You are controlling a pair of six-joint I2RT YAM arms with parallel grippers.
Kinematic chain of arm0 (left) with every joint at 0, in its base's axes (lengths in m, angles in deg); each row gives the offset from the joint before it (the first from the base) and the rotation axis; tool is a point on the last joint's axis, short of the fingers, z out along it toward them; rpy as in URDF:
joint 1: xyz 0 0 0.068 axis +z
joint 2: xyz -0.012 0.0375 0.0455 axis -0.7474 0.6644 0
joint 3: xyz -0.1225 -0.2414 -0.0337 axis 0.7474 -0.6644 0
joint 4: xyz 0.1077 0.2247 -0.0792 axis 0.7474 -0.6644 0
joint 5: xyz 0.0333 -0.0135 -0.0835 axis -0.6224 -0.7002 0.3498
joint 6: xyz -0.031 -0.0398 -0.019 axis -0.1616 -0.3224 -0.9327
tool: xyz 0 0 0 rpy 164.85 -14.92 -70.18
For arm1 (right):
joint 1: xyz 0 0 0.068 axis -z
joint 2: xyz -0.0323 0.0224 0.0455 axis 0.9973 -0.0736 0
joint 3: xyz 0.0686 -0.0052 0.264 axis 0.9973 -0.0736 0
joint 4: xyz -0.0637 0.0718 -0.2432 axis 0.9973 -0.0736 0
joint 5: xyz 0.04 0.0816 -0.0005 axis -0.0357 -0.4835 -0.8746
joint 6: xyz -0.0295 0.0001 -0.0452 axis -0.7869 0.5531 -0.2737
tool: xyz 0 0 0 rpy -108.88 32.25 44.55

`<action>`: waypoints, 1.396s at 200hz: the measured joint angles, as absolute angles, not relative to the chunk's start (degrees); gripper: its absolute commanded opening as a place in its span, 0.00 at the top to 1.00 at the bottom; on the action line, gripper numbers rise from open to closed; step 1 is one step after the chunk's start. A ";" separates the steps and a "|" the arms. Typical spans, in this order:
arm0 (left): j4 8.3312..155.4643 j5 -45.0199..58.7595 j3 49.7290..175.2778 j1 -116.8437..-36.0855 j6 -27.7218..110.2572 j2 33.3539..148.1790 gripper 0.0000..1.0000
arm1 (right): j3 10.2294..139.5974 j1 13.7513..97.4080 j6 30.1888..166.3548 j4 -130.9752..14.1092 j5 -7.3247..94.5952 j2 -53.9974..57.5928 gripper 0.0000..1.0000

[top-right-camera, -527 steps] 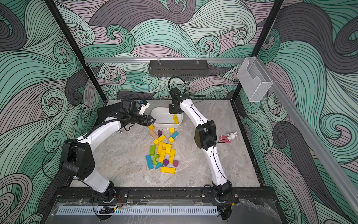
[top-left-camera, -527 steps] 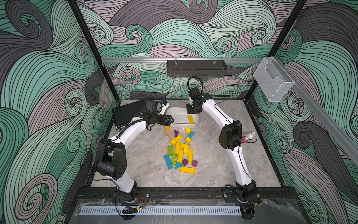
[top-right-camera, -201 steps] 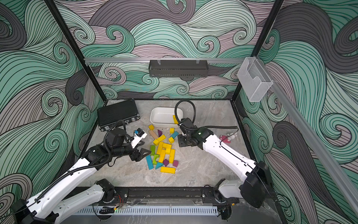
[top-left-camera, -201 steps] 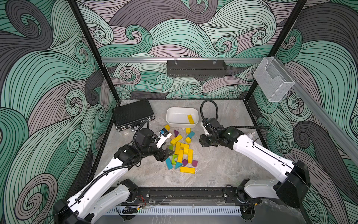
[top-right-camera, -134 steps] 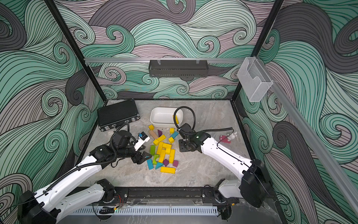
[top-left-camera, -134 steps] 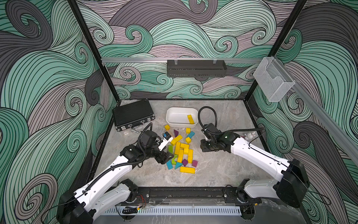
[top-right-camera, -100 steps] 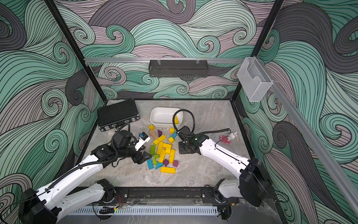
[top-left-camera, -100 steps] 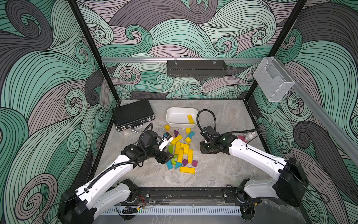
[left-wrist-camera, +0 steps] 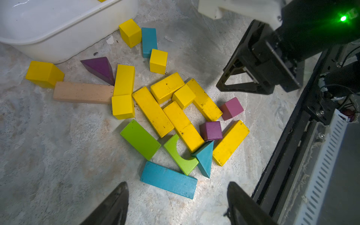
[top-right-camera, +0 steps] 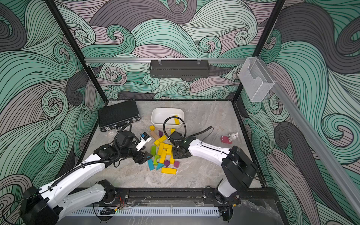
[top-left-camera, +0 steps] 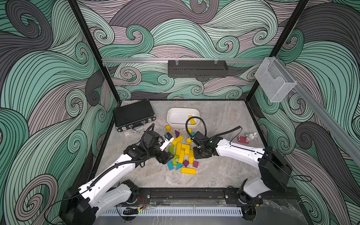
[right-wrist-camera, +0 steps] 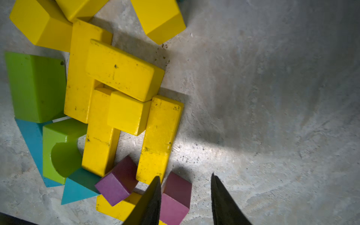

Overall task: Pick out the yellow building blocks
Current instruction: Pick up the building block from the center of the board.

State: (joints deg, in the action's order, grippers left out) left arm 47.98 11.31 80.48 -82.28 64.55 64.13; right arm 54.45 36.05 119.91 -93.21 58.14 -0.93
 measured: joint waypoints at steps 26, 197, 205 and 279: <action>47.96 10.78 80.48 -82.28 64.60 64.13 0.21 | 55.31 35.08 120.55 -91.68 58.16 -3.79 0.54; 47.96 10.54 80.48 -82.28 64.60 62.95 0.21 | 58.89 33.29 122.03 -89.78 57.13 -11.33 0.54; 47.96 10.54 80.48 -82.28 64.60 62.95 0.21 | 58.89 33.27 122.05 -89.73 57.15 -11.33 0.54; 48.00 10.96 80.48 -82.28 64.57 64.22 0.21 | 58.45 33.27 121.95 -89.73 58.33 -11.33 0.57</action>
